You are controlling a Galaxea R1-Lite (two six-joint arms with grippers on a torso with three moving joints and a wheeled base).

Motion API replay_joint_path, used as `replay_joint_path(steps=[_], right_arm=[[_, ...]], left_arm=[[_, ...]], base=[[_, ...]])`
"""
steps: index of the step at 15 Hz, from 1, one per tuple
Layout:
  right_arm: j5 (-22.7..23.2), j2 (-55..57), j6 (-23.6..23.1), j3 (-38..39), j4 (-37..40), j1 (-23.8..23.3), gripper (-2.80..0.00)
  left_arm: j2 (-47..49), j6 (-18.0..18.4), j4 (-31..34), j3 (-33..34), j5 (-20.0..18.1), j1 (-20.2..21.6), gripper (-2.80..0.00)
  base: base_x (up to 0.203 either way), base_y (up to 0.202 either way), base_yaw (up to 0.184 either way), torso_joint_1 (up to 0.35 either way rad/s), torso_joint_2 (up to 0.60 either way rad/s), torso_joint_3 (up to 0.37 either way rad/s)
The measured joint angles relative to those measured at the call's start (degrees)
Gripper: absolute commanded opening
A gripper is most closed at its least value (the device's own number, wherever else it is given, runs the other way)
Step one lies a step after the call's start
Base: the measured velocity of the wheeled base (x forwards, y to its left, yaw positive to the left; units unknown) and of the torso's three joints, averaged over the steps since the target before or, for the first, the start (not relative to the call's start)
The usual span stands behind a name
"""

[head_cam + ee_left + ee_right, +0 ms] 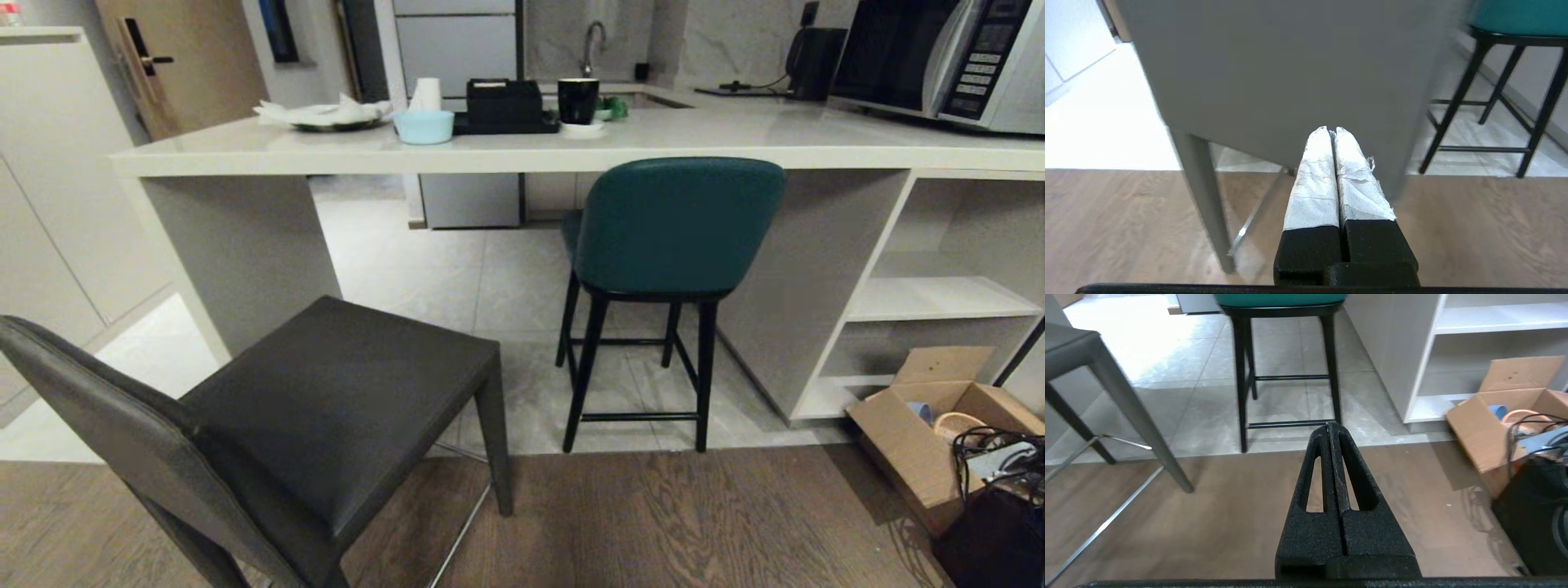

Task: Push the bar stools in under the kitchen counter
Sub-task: Push the gray chair back under the dining table

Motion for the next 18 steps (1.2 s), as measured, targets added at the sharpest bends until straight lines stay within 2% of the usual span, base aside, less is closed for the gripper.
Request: replay_joint_path(steps=[18], right_arm=[[0.02, 0.00, 0.00, 0.02, -0.02, 0.02, -2.80]], left_arm=[[0.00, -0.01, -0.04, 0.00, 0.04, 0.00, -2.80]], base=[[0.000, 0.194, -0.002, 0.002, 0.00, 0.001]])
